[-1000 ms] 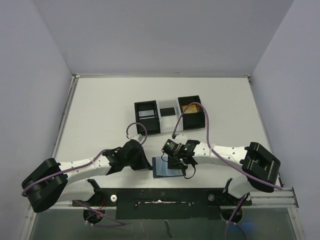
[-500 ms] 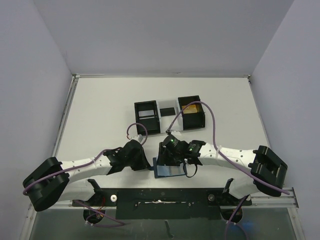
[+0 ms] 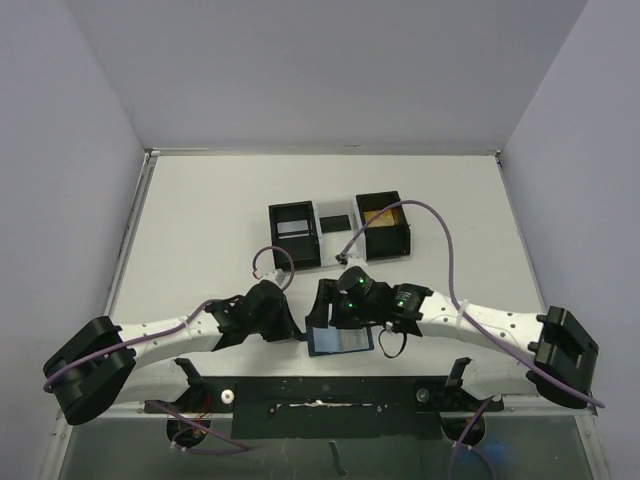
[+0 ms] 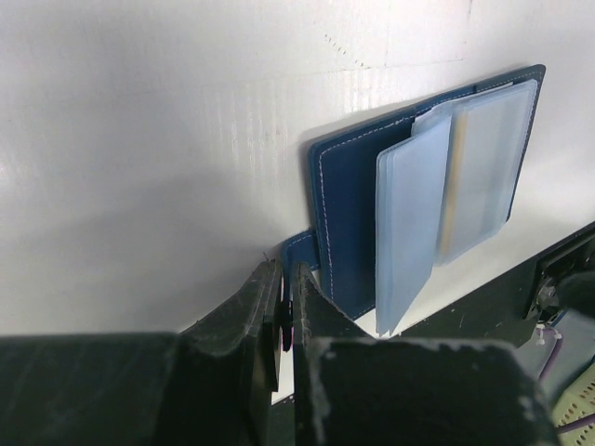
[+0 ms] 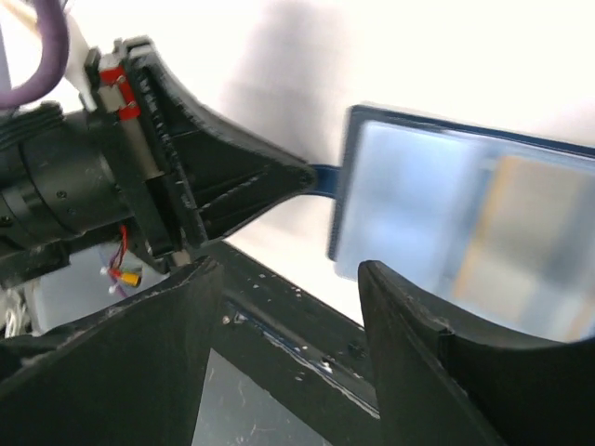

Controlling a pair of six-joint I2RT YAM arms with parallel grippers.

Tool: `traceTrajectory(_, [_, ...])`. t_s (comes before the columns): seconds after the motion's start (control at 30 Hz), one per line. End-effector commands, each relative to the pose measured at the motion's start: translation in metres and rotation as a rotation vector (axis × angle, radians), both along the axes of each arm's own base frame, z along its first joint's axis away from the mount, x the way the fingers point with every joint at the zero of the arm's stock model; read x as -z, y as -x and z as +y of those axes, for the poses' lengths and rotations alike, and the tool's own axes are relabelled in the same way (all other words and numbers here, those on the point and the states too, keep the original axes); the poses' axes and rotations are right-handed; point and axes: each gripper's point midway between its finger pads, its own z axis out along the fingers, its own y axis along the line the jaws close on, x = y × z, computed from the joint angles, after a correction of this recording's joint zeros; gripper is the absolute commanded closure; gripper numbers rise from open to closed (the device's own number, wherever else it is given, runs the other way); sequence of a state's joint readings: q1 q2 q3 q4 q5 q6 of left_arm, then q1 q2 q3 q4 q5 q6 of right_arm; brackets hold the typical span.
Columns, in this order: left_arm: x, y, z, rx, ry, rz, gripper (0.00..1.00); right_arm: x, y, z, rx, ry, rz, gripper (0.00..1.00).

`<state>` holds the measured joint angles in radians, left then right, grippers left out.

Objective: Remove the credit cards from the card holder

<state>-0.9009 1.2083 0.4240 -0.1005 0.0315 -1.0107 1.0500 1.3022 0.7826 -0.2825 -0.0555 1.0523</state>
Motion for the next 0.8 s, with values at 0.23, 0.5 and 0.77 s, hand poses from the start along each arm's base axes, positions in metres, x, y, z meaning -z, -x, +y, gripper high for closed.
traceTrajectory(0.23, [-0.015,-0.009,-0.009,0.006,0.033,-0.051,1.00,0.039,-0.015,-0.103,0.299,0.399,0.002,0.36])
traceTrajectory(0.5, [-0.014,-0.009,-0.010,0.006,0.030,-0.048,1.00,0.049,-0.019,-0.086,0.255,0.383,0.009,0.36])
traceTrajectory(0.77, [-0.012,-0.009,-0.009,0.010,0.018,-0.041,1.00,0.063,-0.019,-0.085,0.232,0.450,0.031,0.37])
